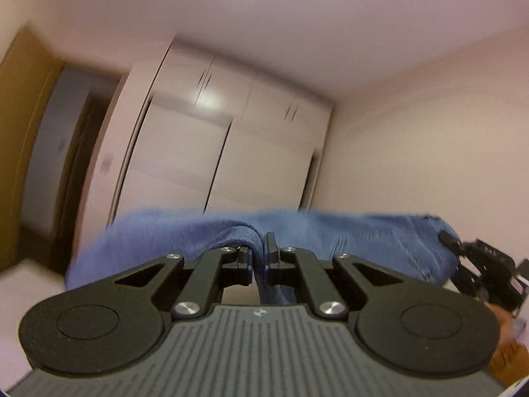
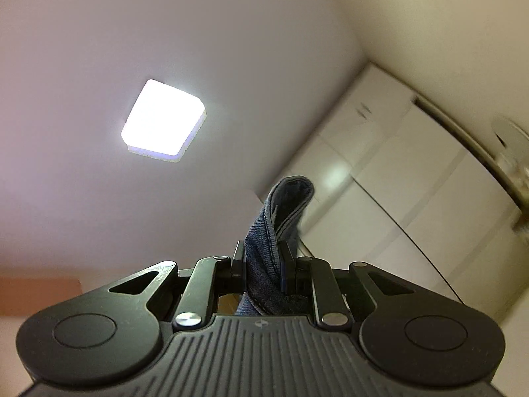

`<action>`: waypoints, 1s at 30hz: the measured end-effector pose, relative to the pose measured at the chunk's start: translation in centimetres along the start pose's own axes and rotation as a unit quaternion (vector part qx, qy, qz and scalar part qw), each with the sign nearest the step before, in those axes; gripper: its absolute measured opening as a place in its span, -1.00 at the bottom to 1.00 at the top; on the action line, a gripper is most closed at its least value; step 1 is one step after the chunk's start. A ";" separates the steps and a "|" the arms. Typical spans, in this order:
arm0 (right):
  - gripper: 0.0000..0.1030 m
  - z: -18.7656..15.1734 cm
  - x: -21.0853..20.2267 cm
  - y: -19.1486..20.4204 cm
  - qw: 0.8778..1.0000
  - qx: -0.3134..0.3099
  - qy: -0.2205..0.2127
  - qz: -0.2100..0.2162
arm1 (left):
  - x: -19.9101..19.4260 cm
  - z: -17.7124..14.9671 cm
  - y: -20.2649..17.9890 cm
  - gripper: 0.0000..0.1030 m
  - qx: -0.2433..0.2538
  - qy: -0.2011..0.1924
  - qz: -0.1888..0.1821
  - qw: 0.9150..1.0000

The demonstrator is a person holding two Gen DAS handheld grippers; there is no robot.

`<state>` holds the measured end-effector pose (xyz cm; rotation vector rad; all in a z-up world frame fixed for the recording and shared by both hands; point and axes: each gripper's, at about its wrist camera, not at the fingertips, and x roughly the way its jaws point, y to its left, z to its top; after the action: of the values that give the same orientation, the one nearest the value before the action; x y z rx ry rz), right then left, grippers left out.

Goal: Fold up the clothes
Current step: 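Lift the jeans with both grippers and carry them over the bed, then lay the jeans flat on the bed and open both grippers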

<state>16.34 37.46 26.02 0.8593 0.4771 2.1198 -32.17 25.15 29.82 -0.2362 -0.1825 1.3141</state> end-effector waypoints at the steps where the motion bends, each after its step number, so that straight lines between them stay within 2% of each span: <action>1: -0.66 -2.7 0.4 -1.0 1.000 0.008 0.024 -0.010 | -0.6 -3.2 0.5 -0.89 -0.006 0.031 0.012 0.999; 2: -0.66 -5.0 0.5 -2.5 0.998 0.016 0.049 -0.022 | -1.3 -6.9 1.2 -0.87 -0.012 0.075 0.026 0.997; 3: -0.65 -6.5 -0.7 -5.6 0.996 0.023 0.079 -0.042 | -1.9 -10.5 2.0 -0.82 -0.018 0.118 0.041 0.992; 4: -0.65 -9.3 -1.7 -7.8 0.991 0.024 0.118 -0.060 | -2.4 -14.9 2.9 -0.76 -0.038 0.169 0.065 0.983; 5: -0.65 -11.8 -3.9 -10.0 0.982 0.023 0.165 -0.084 | -2.8 -19.4 3.8 -0.72 -0.059 0.219 0.090 0.970; 6: -0.62 -14.2 -5.8 -11.8 0.971 0.028 0.210 -0.114 | -3.3 -23.5 4.8 -0.67 -0.080 0.276 0.123 0.950; 7: -0.50 -16.7 -7.9 -13.7 0.950 0.028 0.265 -0.160 | -3.7 -27.7 5.9 -0.74 -0.102 0.331 0.156 0.925; 8: -0.37 -19.3 -10.1 -15.7 0.923 0.029 0.321 -0.210 | -4.6 -31.1 6.7 -0.73 -0.130 0.367 0.191 0.901; 9: -0.27 -22.2 -12.6 -17.8 0.883 0.034 0.375 -0.280 | -5.5 -34.6 7.6 -0.73 -0.157 0.402 0.224 0.874; 11: -0.27 -26.4 -16.6 -20.8 0.824 0.048 0.432 -0.365 | -7.5 -39.1 8.1 -0.73 -0.211 0.440 0.257 0.834; 12: -0.27 -27.7 -18.7 -21.9 0.801 0.061 0.448 -0.392 | -7.9 -40.0 8.1 -0.73 -0.223 0.445 0.266 0.826; 14: -0.27 -28.7 -20.8 -22.3 0.782 0.077 0.463 -0.410 | -7.9 -40.9 6.8 -0.73 -0.228 0.450 0.273 0.819; 15: -0.26 -28.9 -20.8 -21.9 0.781 0.077 0.468 -0.406 | -8.4 -41.1 6.5 -0.72 -0.226 0.450 0.274 0.819; 17: -0.18 -29.4 -21.2 -21.2 0.780 0.077 0.477 -0.397 | -9.4 -41.6 6.3 -0.71 -0.217 0.449 0.267 0.824; 18: -0.17 -29.2 -22.7 -21.4 0.781 0.078 0.481 -0.391 | -9.1 -42.1 6.2 -0.68 -0.208 0.448 0.266 0.828; 21: -0.04 -28.5 -21.8 -19.8 0.776 0.069 0.501 -0.376 | -9.2 -41.1 4.4 -0.65 -0.169 0.451 0.264 0.836; 23: 0.00 -31.1 -22.7 -19.3 0.775 0.062 0.508 -0.370 | -8.3 -40.0 4.0 -0.59 -0.132 0.451 0.258 0.844; 26: 0.01 -30.4 -22.3 -16.9 0.775 0.067 0.509 -0.367 | -7.0 -39.7 4.3 -0.51 -0.086 0.454 0.247 0.852; 30: 0.03 -31.7 -21.4 -14.5 0.779 0.070 0.495 -0.379 | -6.1 -38.4 5.4 -0.51 -0.029 0.461 0.226 0.858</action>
<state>11.37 28.23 -13.57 -0.4665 1.2704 1.5836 -28.46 17.87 -8.61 -0.9778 0.6915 1.5164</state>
